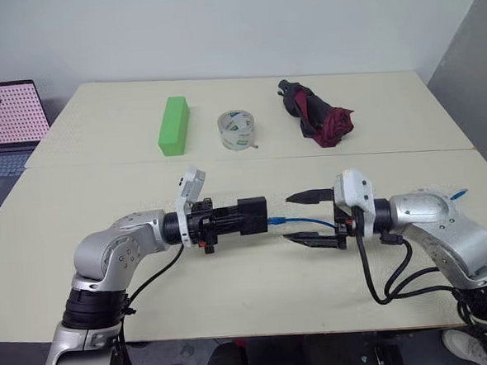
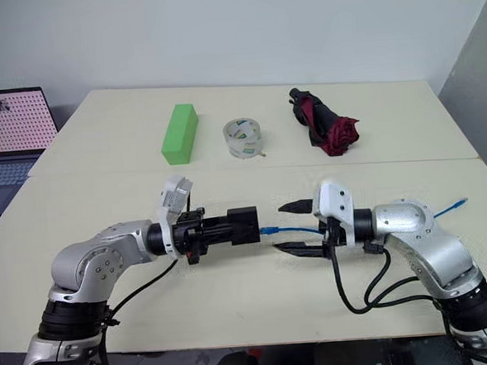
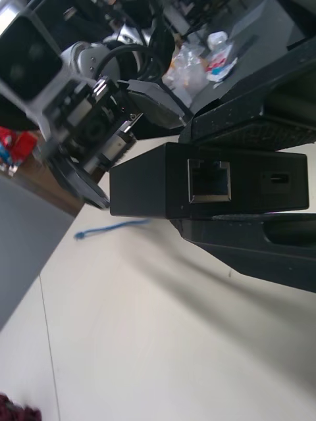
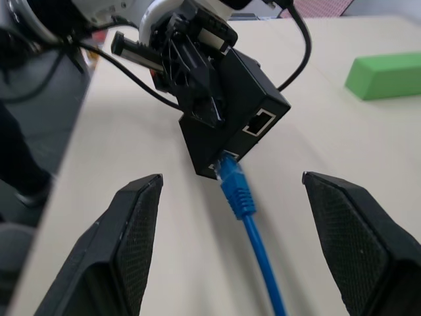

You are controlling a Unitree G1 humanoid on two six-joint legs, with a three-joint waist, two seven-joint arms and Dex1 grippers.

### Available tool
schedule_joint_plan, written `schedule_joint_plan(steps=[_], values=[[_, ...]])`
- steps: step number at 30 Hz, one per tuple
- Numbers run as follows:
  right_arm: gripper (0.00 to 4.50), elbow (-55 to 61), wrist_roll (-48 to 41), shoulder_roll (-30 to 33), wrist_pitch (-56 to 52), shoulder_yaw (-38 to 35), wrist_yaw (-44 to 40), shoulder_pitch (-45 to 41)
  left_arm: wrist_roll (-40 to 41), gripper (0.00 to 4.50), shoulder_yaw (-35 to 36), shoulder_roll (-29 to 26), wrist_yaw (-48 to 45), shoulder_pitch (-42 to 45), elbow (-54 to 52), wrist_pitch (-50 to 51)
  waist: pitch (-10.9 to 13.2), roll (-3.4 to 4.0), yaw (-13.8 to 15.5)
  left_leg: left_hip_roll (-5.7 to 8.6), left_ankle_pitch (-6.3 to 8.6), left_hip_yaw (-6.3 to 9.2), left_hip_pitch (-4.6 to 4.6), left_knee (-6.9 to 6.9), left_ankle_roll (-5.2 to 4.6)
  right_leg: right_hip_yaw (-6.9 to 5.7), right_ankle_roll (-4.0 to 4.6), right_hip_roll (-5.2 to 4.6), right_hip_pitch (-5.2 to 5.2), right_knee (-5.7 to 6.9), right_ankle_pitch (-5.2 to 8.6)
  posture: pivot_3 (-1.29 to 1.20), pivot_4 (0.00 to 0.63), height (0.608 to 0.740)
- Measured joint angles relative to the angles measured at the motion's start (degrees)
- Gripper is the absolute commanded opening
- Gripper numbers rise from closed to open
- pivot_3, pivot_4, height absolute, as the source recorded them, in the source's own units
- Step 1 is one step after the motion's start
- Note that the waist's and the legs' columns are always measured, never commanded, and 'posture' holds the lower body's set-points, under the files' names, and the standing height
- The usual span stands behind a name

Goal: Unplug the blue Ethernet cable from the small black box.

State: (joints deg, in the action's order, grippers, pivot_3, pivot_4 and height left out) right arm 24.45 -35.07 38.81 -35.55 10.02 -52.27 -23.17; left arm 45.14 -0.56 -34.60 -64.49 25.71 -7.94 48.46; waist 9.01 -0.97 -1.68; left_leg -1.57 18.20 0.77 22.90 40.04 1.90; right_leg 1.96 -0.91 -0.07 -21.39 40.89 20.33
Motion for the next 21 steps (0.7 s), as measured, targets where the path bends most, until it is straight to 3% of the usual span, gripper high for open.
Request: schedule_joint_plan(steps=[8,21], values=[[3.60,-0.4,-8.2,-5.0,-12.4,-2.2,5.0,-0.5,-0.2,0.79,-0.4,-1.0,-1.5,-0.1,-1.5,-0.4,0.0,-0.01,0.0,0.01,0.00,0.01,0.01,-0.01,-0.01,0.00,0.00,0.00,-0.01,-0.01,0.00,0.00,0.150,0.740],[3.60,-2.1,-11.9,-7.0,-18.2,-2.7,5.9,-1.9,-0.1,0.79,-0.8,-1.6,-1.6,-0.6,-3.8,-0.3,0.0,0.00,0.0,0.01,0.01,0.01,0.01,-0.03,-0.02,0.00,0.00,0.01,-0.01,-0.02,0.00,0.00,0.150,0.740]])
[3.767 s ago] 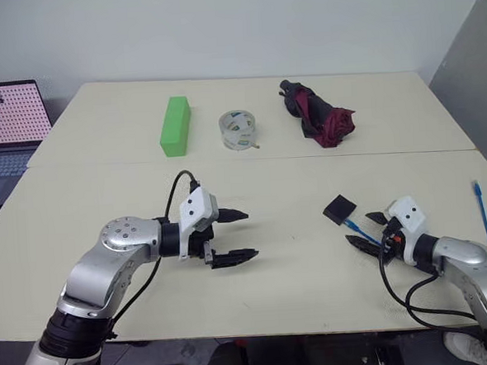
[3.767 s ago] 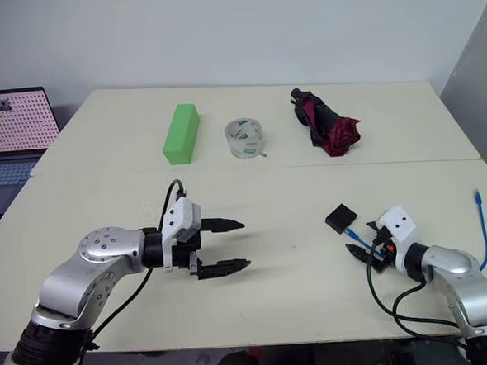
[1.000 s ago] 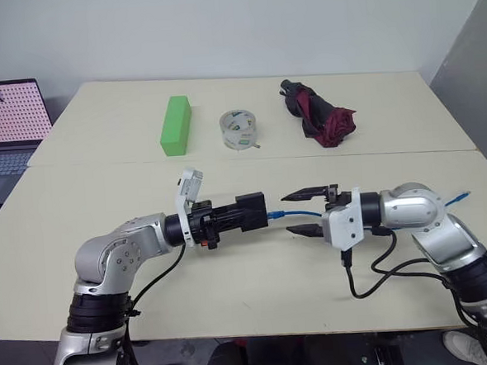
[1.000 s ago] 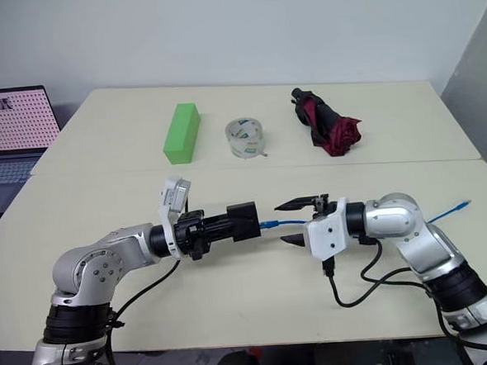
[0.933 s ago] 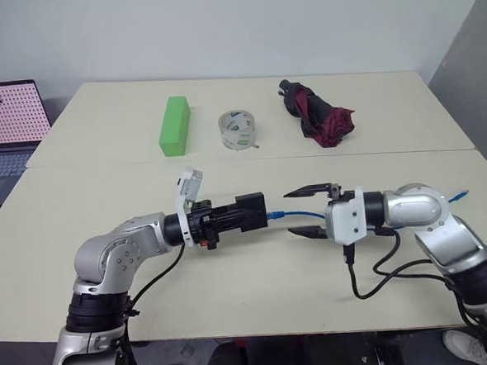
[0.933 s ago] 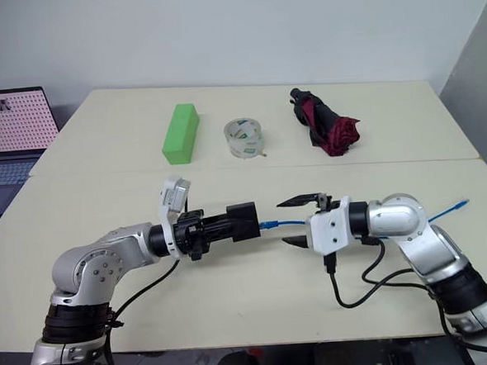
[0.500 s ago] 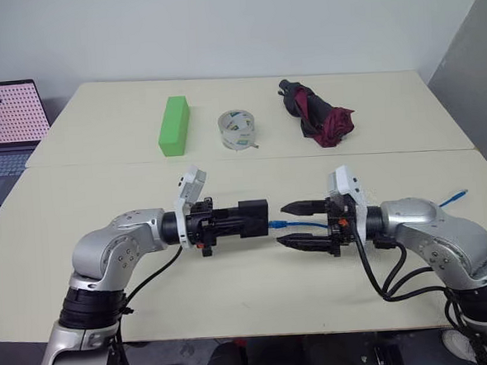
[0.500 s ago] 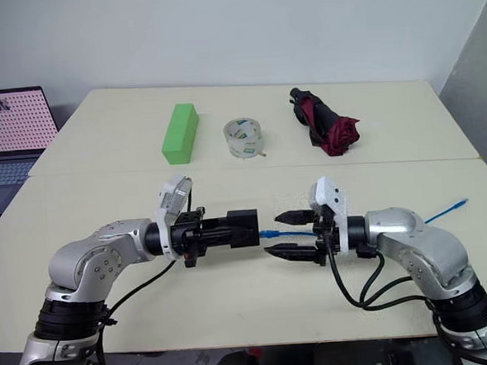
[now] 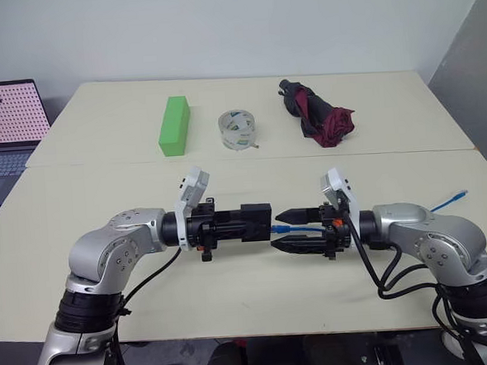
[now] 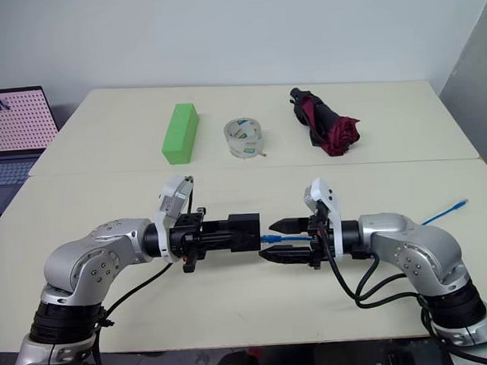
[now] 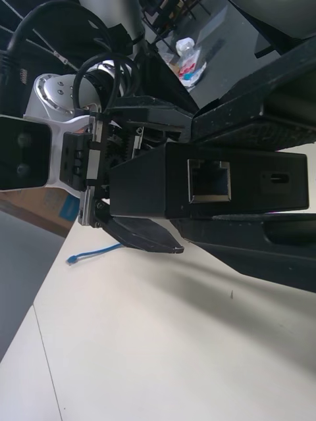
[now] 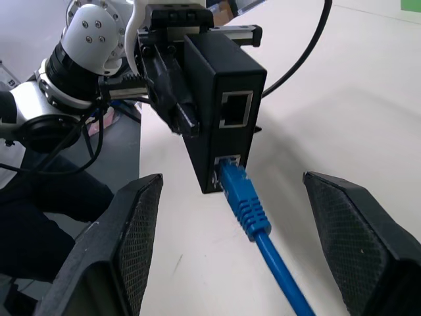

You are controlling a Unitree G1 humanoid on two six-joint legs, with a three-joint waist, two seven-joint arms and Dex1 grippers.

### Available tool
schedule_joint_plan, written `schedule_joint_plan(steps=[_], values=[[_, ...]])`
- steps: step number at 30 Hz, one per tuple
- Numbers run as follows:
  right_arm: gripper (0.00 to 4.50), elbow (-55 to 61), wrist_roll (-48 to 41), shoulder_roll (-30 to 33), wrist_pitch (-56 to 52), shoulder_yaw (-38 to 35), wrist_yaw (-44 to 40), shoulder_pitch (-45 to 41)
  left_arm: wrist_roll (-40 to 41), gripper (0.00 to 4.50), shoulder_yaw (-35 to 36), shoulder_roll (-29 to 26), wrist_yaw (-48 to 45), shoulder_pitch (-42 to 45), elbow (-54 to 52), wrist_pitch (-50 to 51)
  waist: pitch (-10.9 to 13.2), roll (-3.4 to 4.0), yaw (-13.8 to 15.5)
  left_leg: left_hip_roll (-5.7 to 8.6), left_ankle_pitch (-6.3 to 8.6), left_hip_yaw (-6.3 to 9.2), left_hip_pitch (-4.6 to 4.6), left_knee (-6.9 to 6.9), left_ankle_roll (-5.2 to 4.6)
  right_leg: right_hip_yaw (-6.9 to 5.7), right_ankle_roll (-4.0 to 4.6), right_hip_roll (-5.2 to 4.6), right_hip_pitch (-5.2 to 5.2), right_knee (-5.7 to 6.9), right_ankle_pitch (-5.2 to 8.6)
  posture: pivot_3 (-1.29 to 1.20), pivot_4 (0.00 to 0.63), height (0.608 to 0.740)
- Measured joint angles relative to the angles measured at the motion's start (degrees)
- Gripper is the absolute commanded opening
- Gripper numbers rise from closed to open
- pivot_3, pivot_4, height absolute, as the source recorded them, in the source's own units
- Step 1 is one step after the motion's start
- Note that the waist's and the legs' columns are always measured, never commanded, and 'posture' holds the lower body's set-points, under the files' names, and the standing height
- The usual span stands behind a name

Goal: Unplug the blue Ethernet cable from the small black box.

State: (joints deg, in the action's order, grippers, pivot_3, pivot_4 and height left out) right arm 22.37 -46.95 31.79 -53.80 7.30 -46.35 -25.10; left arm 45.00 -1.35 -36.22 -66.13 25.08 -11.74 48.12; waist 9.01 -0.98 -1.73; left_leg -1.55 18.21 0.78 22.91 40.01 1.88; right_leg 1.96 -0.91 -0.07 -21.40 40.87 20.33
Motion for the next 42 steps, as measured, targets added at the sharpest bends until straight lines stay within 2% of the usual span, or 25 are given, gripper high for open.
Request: schedule_joint_plan(steps=[3,6,8,9,19,20,35,42], values=[[3.60,-0.3,-0.3,-0.1,-0.5,-0.4,0.1,-0.2,0.0,0.79,-0.1,0.0,-0.1,0.0,0.0,0.0,0.0,0.00,0.0,0.00,0.00,0.00,0.00,0.00,0.00,0.00,0.00,0.00,0.00,0.00,0.00,0.00,0.150,0.740],[3.16,-0.4,-0.4,0.0,-0.6,-0.5,0.1,-0.2,0.0,0.79,-0.2,-0.1,-0.3,0.0,0.0,0.0,0.0,0.00,0.0,0.00,0.00,0.00,0.00,0.00,0.00,0.00,0.00,0.00,0.00,-0.01,0.00,0.00,0.150,0.740],[2.62,-0.6,-0.4,0.0,-0.6,-0.5,0.1,-0.2,0.0,0.79,-0.5,-0.1,-0.3,0.0,0.0,0.0,0.0,0.00,0.0,0.00,0.00,0.00,0.00,-0.01,0.00,0.00,0.00,0.00,0.00,-0.01,0.00,0.00,0.150,0.740],[2.53,-0.6,-0.4,0.0,-0.6,-0.5,0.0,-0.2,0.0,0.79,-0.5,-0.1,-0.3,0.0,0.0,0.0,0.0,0.00,0.0,0.00,0.00,0.00,0.00,-0.01,0.00,0.00,0.00,0.00,0.00,-0.01,0.00,0.00,0.150,0.740],[0.21,-0.6,0.8,1.0,-0.2,0.2,-2.5,-0.2,-0.1,0.79,-0.5,-0.1,0.1,0.0,0.4,0.1,0.0,0.00,0.0,0.00,0.00,0.00,0.00,-0.01,0.00,0.00,0.00,0.00,0.00,-0.02,0.00,0.00,0.150,0.740],[0.08,-0.6,0.8,1.1,-0.1,0.2,-2.7,-0.2,-0.1,0.79,-0.5,-0.1,0.0,0.0,0.5,0.1,0.0,-0.01,0.0,0.00,0.00,0.00,0.01,-0.01,-0.01,0.00,0.00,0.00,0.00,-0.02,0.00,0.00,0.150,0.740],[0.07,-2.2,1.1,2.4,-0.5,1.1,-5.8,-1.4,-1.2,0.79,-1.7,-0.5,-1.5,-0.6,-0.1,-1.7,0.0,0.00,0.0,0.00,0.00,0.00,0.01,-0.02,-0.01,0.00,0.00,0.00,0.00,-0.04,0.00,0.00,0.150,0.740],[0.04,-3.5,3.3,7.2,-0.2,1.4,-7.6,-0.4,-3.8,0.79,-2.9,-0.7,-1.9,-1.5,0.6,-4.9,0.0,-0.01,0.1,0.00,0.09,0.00,0.01,-0.02,-0.17,0.01,0.00,0.00,0.00,-0.05,0.00,0.00,0.150,0.740]])
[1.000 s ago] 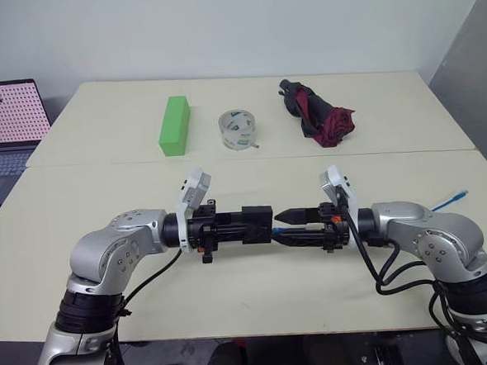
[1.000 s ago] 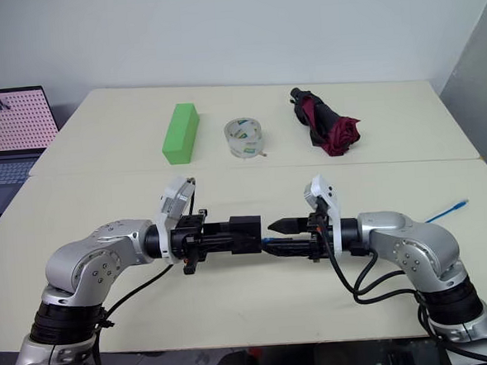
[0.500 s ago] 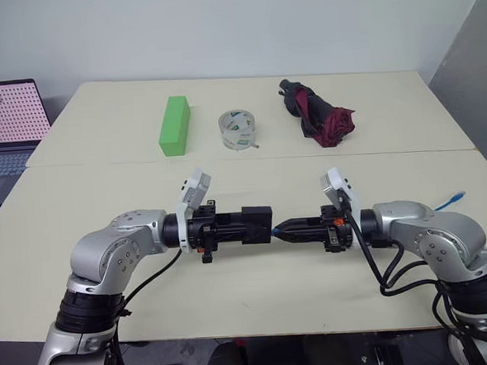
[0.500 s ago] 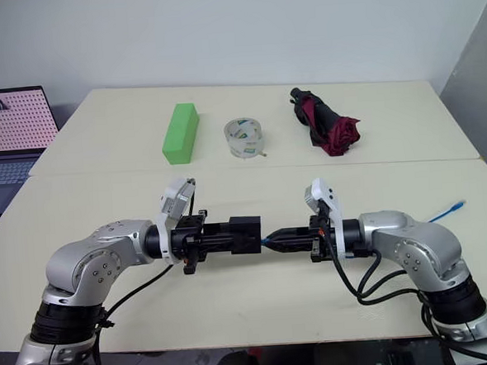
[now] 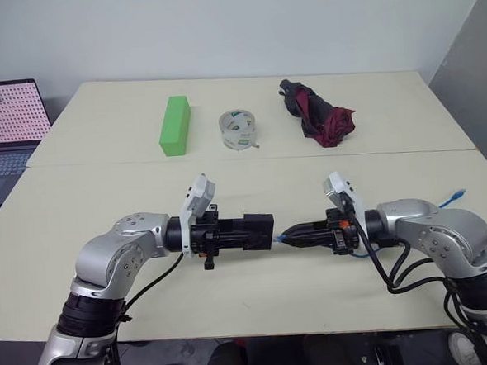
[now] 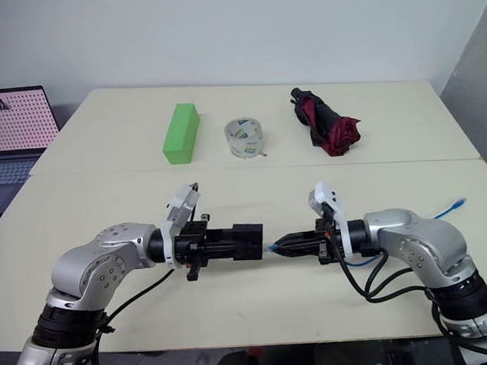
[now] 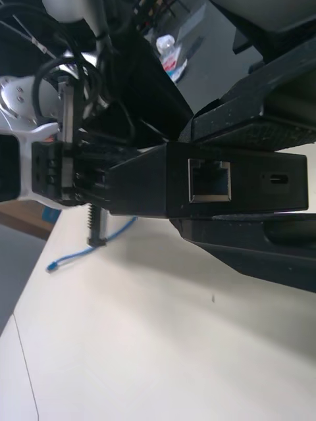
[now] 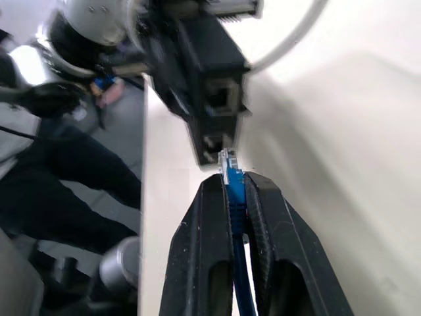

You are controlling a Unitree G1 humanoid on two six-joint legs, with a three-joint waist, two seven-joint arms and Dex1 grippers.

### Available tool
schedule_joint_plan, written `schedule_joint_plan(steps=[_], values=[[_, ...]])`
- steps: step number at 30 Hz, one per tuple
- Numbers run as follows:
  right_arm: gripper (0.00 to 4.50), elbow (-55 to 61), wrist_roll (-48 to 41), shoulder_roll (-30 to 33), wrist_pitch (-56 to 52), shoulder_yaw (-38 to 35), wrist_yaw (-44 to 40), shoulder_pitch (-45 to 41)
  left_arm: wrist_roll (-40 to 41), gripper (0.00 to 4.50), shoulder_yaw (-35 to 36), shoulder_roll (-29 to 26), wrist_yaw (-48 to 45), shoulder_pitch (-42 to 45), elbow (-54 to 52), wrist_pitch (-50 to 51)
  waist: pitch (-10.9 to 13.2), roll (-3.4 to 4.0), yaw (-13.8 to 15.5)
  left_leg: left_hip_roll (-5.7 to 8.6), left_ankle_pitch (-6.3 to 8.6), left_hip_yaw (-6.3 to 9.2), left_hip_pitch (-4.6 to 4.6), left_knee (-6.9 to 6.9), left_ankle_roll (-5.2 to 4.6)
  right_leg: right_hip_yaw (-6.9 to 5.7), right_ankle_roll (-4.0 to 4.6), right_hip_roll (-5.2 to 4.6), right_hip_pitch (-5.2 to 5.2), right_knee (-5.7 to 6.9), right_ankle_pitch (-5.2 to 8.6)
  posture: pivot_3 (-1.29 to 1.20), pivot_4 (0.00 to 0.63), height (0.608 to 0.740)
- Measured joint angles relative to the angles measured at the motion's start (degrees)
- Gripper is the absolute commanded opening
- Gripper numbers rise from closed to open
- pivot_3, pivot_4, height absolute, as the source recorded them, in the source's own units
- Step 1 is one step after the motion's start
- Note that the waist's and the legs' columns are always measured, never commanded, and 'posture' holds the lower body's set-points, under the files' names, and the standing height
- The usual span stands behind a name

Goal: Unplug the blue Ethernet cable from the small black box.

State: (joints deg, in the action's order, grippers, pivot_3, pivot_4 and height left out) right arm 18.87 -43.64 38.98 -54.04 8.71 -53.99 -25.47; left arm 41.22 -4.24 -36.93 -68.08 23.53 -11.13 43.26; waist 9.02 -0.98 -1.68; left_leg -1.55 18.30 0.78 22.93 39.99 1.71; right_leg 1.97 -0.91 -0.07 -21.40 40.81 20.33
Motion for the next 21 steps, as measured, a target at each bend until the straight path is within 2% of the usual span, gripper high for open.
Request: schedule_joint_plan(steps=[9,11,15,17,21], values=[[0.04,-2.0,3.5,0.6,4.1,-1.6,0.7,1.4,-1.8,0.79,0.1,-2.2,0.0,-0.9,0.4,-1.6,0.0,0.00,0.0,0.01,0.00,0.00,-0.01,-0.01,0.00,0.00,0.00,0.00,0.01,-0.01,0.00,0.00,0.150,0.740],[0.04,-5.8,7.7,0.9,8.4,-3.1,2.6,1.1,-3.6,0.79,0.3,-2.2,1.5,-0.9,1.7,-3.1,0.0,0.00,0.0,0.03,0.00,-0.02,-0.01,0.00,-0.01,0.02,0.00,0.00,0.01,-0.01,0.00,0.00,0.150,0.740],[0.04,-16.4,22.5,1.3,21.4,-1.9,10.0,-1.0,-6.5,0.79,1.3,-0.7,5.4,-1.1,4.5,-6.1,0.0,0.00,0.0,0.01,-0.09,-0.08,0.00,-0.01,0.16,0.06,0.00,0.00,-0.05,0.00,0.00,0.00,0.150,0.740],[0.74,-21.3,27.9,0.6,25.9,-0.6,12.8,-1.6,-7.6,0.79,1.3,0.2,6.6,-1.3,4.8,-7.0,0.0,0.00,0.0,-0.01,-0.09,-0.13,0.00,-0.03,0.17,0.08,0.00,0.00,-0.07,0.00,0.00,0.00,0.150,0.740],[1.62,-28.4,33.7,-2.5,30.1,0.2,16.8,-2.1,-11.0,0.79,0.6,0.6,7.8,-2.6,4.8,-10.5,0.0,0.04,-0.1,-0.02,-0.10,-0.18,0.00,-0.05,0.18,0.13,0.00,0.00,-0.10,0.04,0.00,0.00,0.150,0.740]])
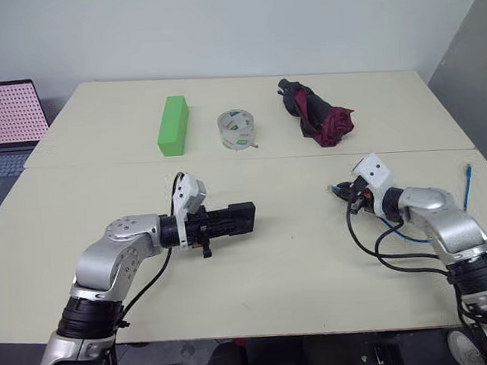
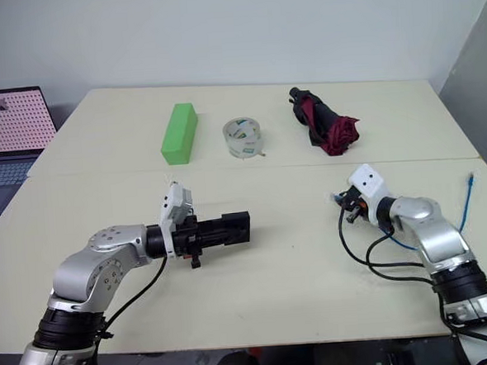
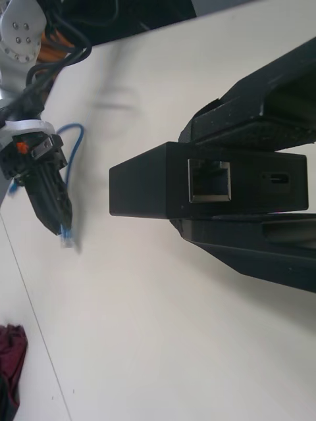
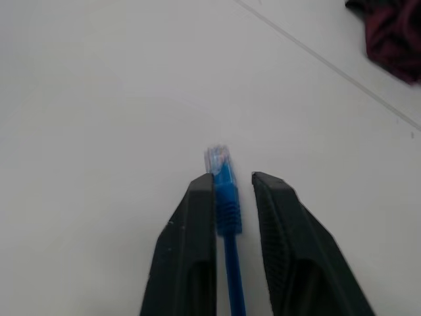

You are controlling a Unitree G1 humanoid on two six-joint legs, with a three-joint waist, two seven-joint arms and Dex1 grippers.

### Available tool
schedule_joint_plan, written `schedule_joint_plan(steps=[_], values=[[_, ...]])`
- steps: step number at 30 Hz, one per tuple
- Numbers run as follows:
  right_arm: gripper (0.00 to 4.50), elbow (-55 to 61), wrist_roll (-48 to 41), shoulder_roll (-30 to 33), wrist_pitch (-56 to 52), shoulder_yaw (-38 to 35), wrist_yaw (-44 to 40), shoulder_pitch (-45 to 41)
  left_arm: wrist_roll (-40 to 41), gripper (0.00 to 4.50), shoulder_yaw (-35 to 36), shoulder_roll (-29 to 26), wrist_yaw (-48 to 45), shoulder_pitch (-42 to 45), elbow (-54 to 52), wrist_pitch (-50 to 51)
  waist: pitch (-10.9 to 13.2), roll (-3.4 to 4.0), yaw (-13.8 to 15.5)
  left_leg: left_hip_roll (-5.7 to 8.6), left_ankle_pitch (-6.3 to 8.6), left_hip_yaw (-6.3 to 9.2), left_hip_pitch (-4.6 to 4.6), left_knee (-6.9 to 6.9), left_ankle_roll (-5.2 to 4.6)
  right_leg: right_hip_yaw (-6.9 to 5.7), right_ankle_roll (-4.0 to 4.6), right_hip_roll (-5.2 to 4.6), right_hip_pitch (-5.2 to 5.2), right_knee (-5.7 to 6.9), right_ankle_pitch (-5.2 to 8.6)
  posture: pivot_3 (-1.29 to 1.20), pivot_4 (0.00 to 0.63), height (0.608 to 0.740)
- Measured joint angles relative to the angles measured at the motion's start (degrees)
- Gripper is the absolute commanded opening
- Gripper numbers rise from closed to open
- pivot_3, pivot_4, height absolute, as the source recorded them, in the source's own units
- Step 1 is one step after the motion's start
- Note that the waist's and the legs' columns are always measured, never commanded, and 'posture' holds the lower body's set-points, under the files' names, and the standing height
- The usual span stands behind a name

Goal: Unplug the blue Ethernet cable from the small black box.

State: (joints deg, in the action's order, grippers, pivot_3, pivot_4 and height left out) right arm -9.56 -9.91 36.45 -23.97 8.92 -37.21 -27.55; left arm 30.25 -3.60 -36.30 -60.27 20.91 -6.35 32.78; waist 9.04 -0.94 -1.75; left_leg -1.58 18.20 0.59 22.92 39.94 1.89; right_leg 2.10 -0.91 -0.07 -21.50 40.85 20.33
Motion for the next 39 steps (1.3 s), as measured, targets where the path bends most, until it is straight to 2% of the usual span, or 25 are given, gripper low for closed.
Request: schedule_joint_plan(steps=[4,9,13,17,24,26,30,38,39], values=[[2.74,0.0,0.2,-0.2,-0.2,-0.7,-1.1,0.0,-2.5,0.79,-0.4,0.7,1.8,-0.1,0.3,-2.3,0.0,0.00,0.0,0.01,0.00,0.00,0.00,0.01,0.00,0.00,0.00,0.00,0.02,-0.01,0.00,0.00,0.150,0.740],[4.10,7.6,-4.6,4.4,-3.6,-3.5,-9.1,2.1,-6.4,0.79,1.7,3.2,9.3,0.1,4.7,-5.9,0.0,0.01,0.2,0.00,0.01,0.02,0.02,0.01,-0.01,-0.02,0.00,-0.01,0.02,-0.03,0.00,0.00,0.150,0.740],[4.11,19.8,-12.5,6.1,-8.3,-5.2,-16.2,4.0,-12.9,0.79,5.1,6.2,19.6,1.0,11.6,-14.6,0.0,0.01,0.0,-0.03,0.01,0.04,-0.02,0.00,-0.02,-0.03,0.00,0.01,0.03,0.01,0.00,0.00,0.150,0.740],[4.11,27.0,-15.0,3.6,-12.2,-3.9,-15.7,2.8,-16.7,0.79,8.8,9.9,28.5,1.5,18.3,-23.9,0.0,0.00,0.1,-0.02,0.01,0.07,0.00,0.02,-0.01,-0.07,0.00,0.00,0.03,0.01,0.00,0.00,0.150,0.740],[4.11,29.6,-15.8,0.5,-14.8,-0.7,-13.9,-1.2,-19.4,0.79,10.9,13.1,35.6,1.5,26.7,-31.9,0.0,-0.03,0.3,0.04,0.00,0.08,0.02,0.04,0.00,-0.13,0.00,-0.09,0.03,-0.01,0.00,0.00,0.150,0.740],[4.11,29.6,-15.7,0.5,-15.0,-0.4,-13.8,-1.3,-19.6,1.49,11.1,13.5,36.5,1.3,27.7,-32.8,0.0,-0.04,0.3,0.03,0.00,0.08,0.02,0.04,0.00,-0.13,0.00,-0.09,0.03,-0.01,0.00,0.00,0.150,0.740],[4.11,29.6,-15.5,0.5,-15.3,0.2,-13.6,-1.3,-19.7,2.22,11.9,13.6,37.2,0.1,28.7,-32.8,0.0,-0.04,0.1,0.02,0.00,0.08,0.01,0.04,0.00,-0.14,0.00,-0.09,0.02,0.03,0.00,0.00,0.150,0.740],[4.11,30.0,-15.5,0.5,-16.0,0.4,-12.4,-1.1,-19.0,4.18,13.0,13.0,37.1,-5.7,22.8,-30.5,0.0,-0.03,0.0,0.00,0.00,0.10,-0.02,0.02,0.00,-0.15,0.00,-0.09,0.04,0.04,0.00,0.00,0.150,0.740],[4.11,30.1,-15.4,0.4,-16.2,0.5,-12.1,-1.0,-19.0,4.18,13.0,12.8,37.1,-6.8,21.2,-29.7,0.0,-0.03,0.0,0.00,0.00,0.10,-0.01,0.01,0.00,-0.16,0.00,-0.08,0.03,0.02,0.00,0.00,0.150,0.740]])
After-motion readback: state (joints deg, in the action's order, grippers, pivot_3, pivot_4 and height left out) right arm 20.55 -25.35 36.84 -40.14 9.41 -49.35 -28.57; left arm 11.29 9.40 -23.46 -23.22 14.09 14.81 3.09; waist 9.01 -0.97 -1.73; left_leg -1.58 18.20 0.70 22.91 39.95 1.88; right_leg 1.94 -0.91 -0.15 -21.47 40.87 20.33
